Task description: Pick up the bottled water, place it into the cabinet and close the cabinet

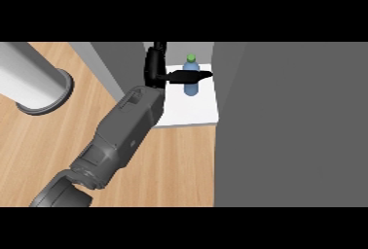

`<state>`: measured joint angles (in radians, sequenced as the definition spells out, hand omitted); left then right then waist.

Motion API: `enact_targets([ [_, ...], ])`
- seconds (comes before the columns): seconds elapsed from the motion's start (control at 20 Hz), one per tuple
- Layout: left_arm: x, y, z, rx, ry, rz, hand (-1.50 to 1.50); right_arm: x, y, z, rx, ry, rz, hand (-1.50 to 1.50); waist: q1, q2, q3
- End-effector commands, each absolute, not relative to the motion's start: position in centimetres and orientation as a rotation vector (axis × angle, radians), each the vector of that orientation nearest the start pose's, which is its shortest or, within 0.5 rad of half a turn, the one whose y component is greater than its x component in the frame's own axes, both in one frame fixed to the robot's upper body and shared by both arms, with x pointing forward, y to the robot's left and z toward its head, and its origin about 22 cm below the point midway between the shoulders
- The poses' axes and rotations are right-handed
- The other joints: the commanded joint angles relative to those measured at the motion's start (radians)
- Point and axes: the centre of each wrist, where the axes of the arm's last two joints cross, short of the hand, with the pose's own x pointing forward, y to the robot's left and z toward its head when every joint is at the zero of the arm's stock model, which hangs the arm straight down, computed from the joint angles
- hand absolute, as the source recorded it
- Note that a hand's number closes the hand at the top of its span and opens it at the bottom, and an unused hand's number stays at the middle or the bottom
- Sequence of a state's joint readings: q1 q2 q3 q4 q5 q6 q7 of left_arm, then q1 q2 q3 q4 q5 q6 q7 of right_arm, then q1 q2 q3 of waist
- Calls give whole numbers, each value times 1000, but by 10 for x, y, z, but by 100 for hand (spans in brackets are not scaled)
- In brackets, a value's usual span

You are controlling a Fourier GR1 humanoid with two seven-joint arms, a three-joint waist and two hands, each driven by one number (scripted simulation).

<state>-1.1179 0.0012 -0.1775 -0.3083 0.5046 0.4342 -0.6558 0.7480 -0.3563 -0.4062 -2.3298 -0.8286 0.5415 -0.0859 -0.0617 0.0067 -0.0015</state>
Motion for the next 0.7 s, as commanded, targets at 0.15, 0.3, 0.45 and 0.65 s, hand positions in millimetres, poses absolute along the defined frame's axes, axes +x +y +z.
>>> enact_targets([
  [0.15, 405, 69, 42, -57, -1892, 78, -150, 59, -335, 153, 271, -1921, 147, -150, 15, -12, 0],
  [0.3, 387, 67, 25, -122, -1889, 54, -150, 56, -334, 158, 269, -1907, 156, -150, 27, -15, 0],
  [0.45, 363, 51, 24, -157, -1869, 55, -150, 59, -335, 148, 262, -1924, 135, -150, 34, -13, 1],
  [0.65, 328, 49, 8, -222, -1857, 62, -150, 48, -334, 156, 230, -1896, 128, -150, 66, -19, 1],
])
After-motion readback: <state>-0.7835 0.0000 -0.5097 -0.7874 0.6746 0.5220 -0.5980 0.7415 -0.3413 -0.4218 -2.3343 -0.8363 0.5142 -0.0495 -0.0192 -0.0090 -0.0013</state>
